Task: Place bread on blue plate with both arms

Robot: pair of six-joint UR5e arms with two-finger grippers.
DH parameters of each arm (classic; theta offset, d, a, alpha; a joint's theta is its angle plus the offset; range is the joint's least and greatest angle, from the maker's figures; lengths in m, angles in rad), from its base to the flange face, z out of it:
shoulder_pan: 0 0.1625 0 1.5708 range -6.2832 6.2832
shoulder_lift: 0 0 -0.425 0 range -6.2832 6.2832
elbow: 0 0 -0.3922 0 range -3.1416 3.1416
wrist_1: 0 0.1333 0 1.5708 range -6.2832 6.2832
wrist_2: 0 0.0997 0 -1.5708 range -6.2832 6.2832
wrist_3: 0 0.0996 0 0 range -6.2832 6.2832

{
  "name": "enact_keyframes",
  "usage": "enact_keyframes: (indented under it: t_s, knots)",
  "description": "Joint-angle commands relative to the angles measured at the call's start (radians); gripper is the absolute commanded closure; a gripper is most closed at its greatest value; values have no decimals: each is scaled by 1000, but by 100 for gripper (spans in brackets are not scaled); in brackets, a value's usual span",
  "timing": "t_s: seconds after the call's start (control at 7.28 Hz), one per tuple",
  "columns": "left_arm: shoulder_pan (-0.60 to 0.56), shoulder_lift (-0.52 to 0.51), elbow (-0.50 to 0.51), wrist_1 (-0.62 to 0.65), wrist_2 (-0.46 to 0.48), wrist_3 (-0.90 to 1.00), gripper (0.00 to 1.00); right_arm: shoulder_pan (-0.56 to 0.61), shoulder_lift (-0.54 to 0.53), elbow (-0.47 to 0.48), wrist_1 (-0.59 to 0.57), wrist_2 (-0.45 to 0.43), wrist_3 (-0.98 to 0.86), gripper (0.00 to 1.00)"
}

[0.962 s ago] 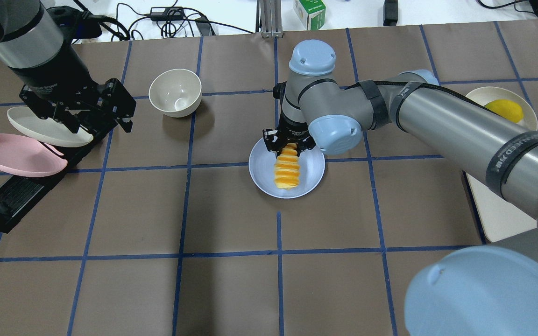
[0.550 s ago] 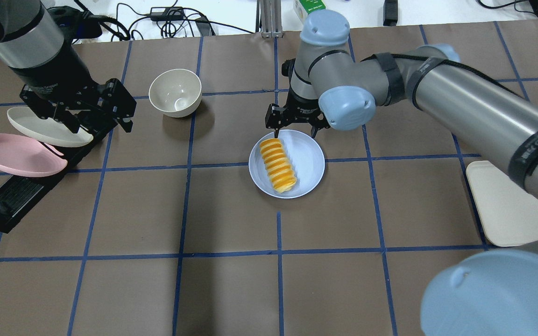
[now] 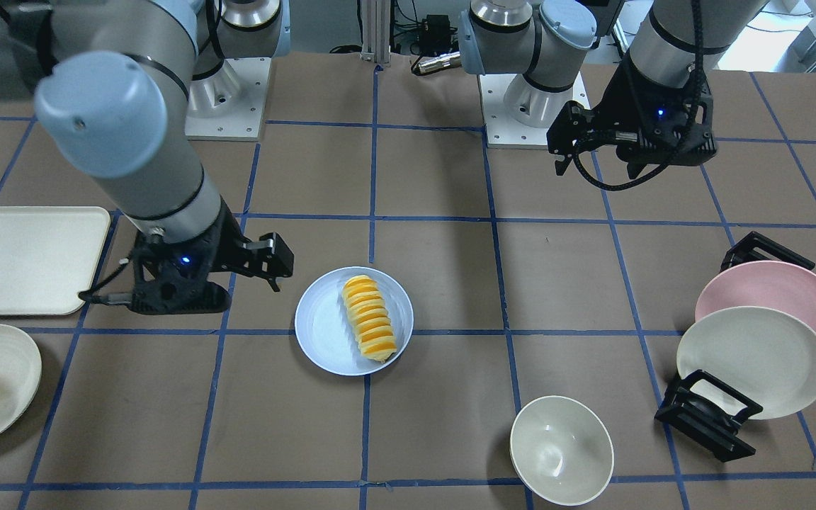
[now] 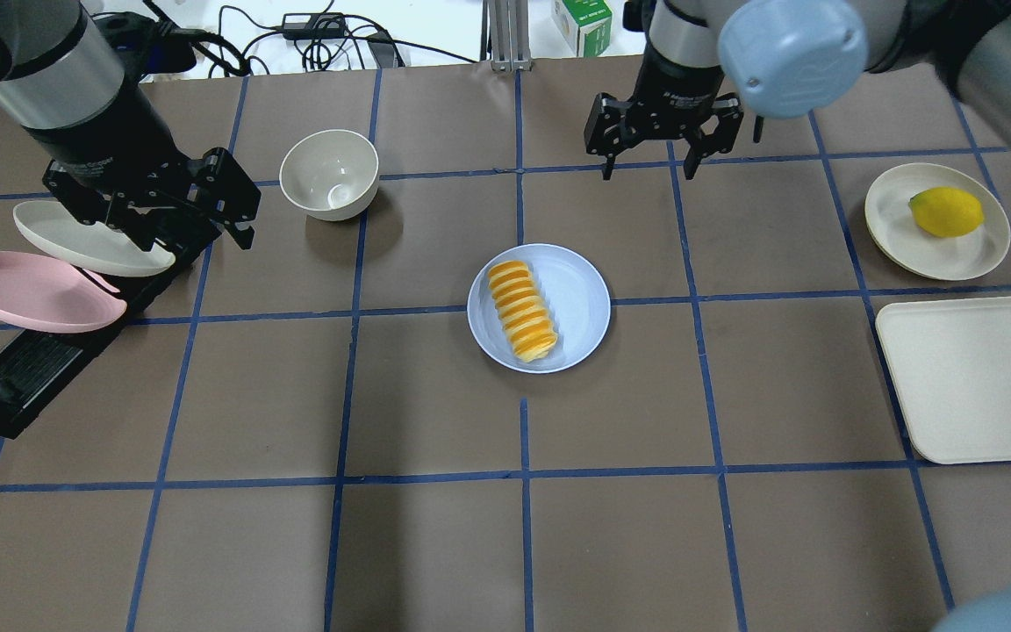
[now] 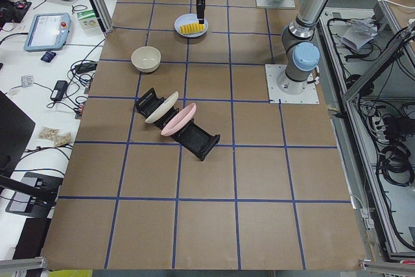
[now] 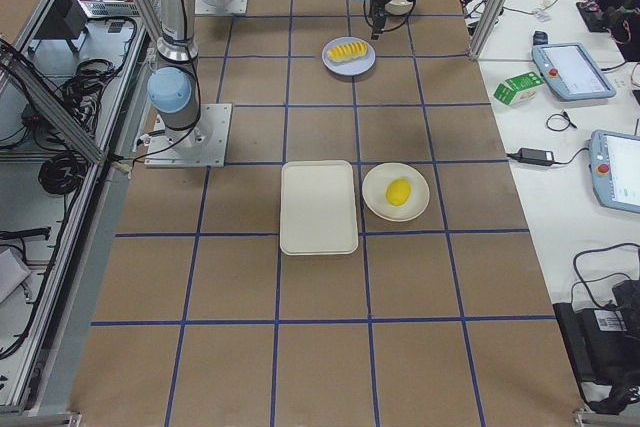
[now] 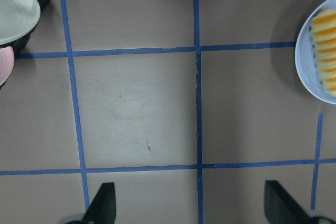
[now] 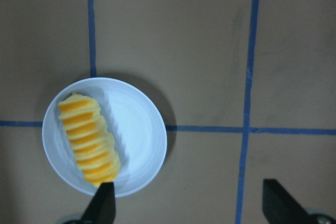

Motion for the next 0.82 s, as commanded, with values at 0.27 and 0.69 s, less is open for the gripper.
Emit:
enact_keyframes:
  t_s: [0.27,0.69]
  knots:
    - [0,4,0,-1,6,13,0,-42,-190,45,165,-27,-161,0]
    - [6,2,-1,0,4,14,0,-59,-218,180,-27,-118,-164,0]
